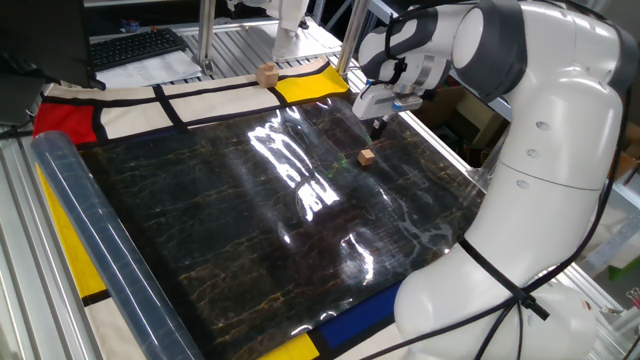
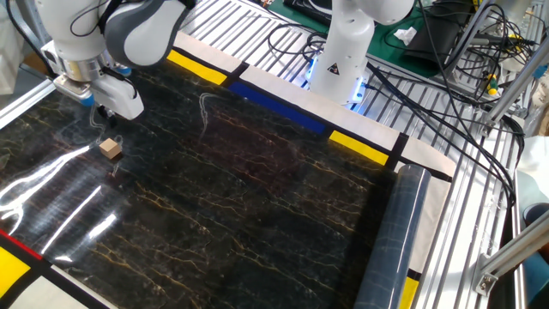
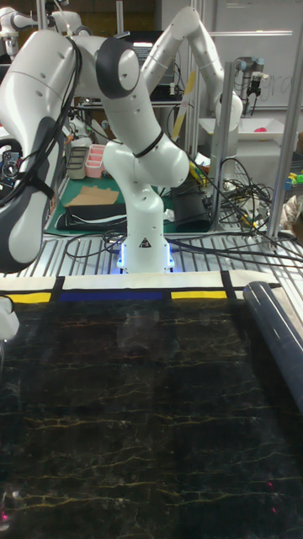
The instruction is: Hold a small block with the gripper and sweep it from left to right on the table
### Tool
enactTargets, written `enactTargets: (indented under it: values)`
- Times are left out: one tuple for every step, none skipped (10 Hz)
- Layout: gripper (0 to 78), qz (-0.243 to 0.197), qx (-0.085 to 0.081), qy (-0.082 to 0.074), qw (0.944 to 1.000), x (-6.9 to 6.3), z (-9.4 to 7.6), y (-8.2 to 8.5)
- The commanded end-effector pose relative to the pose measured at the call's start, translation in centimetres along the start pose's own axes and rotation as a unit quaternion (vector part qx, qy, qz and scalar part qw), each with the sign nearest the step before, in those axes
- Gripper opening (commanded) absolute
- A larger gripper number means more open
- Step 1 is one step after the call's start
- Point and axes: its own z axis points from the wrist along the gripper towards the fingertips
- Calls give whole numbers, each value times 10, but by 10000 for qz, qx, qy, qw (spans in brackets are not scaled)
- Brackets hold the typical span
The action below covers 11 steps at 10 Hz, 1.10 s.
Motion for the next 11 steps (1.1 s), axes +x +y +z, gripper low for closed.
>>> enactTargets:
  values:
    - [0,-31,187,4,9998,-1,-1,-1]
    - [0,-28,205,3,9998,-1,-1,-1]
    - [0,-30,229,-50,9997,-1,2,-2]
    - [0,-16,227,-54,9997,-2,7,-5]
    - [0,-18,228,-51,9997,-3,10,-9]
    - [0,-33,228,-49,9997,-3,13,-16]
    - [0,-69,227,-46,9997,-4,15,-21]
    - [0,-74,227,-45,9997,-4,16,-22]
    - [0,-73,225,-45,9997,-4,16,-23]
    - [0,-89,224,-35,9997,-4,16,-23]
    - [0,-96,221,-30,9997,-4,16,-23]
